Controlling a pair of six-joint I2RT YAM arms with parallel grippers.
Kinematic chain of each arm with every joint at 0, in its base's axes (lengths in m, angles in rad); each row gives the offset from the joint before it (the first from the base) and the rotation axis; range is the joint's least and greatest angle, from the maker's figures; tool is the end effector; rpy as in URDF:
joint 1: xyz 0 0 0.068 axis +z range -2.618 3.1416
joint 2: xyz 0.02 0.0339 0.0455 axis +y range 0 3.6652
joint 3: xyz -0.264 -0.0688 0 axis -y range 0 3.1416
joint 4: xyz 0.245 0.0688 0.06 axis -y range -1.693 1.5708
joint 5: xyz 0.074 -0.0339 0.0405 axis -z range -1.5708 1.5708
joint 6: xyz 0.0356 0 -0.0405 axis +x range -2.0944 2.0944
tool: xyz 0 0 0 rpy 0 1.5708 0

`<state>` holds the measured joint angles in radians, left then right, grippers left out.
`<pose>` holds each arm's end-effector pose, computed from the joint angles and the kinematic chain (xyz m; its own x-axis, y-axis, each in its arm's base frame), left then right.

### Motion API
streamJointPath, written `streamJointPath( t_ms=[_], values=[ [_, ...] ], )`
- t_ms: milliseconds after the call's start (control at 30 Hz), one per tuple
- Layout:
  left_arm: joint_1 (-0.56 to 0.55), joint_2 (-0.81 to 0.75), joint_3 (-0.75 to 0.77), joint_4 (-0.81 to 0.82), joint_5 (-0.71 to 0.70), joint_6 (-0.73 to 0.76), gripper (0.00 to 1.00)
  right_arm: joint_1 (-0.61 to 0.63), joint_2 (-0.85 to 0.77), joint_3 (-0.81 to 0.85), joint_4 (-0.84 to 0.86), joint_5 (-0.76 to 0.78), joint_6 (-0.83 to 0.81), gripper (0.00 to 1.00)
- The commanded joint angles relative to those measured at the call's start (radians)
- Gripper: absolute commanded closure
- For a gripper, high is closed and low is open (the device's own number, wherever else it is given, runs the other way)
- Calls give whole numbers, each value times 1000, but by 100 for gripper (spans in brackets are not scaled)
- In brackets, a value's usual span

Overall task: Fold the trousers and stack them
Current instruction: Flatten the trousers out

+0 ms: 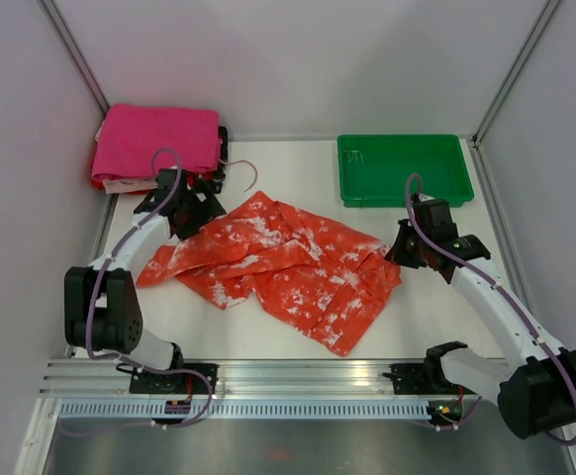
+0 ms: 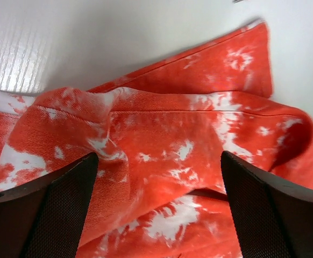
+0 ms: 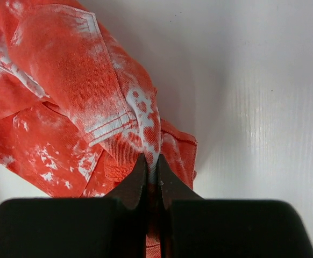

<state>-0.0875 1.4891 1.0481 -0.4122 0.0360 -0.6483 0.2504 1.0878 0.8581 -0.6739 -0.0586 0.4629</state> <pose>0.3164 -0.0290 0.2437 -0.6652 -0.5474 -0.5078 -0.3648 0.8317 -0.4187 0.2101 0.0559 0.2639 -0.8071 0.2537 -0.5331 0.0871 0.9443 0.3175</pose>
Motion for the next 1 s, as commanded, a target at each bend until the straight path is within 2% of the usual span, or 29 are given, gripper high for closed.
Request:
streamJointPath(
  t_ms=[0, 233, 433, 533, 733, 800, 900, 933, 967],
  values=[
    [-8, 71, 21, 26, -30, 50, 1, -3, 4, 2, 23, -23, 0, 100],
    [-8, 154, 64, -20, -204, 39, 13, -3, 17, 35, 4, -4, -23, 100],
    [-21, 198, 110, -131, -356, 58, 7, -3, 21, 29, 8, 0, -23, 100],
    [-32, 204, 93, -134, -424, 75, 5, -3, 23, 16, 19, 0, -18, 100],
    [-34, 280, 92, -108, -392, 44, 8, -3, 44, 22, 22, -7, -24, 100],
    [-35, 296, 93, -96, -387, 30, 12, -3, 40, 21, 23, -7, -24, 100],
    [-35, 312, 107, -89, -389, 21, 30, -3, 34, 16, 25, -9, -23, 100],
    [-35, 319, 115, -91, -396, 16, 40, -3, 32, 16, 23, -7, -23, 100],
    [-35, 324, 119, -92, -400, 10, 58, -3, 31, 15, 23, -9, -23, 100]
  ],
)
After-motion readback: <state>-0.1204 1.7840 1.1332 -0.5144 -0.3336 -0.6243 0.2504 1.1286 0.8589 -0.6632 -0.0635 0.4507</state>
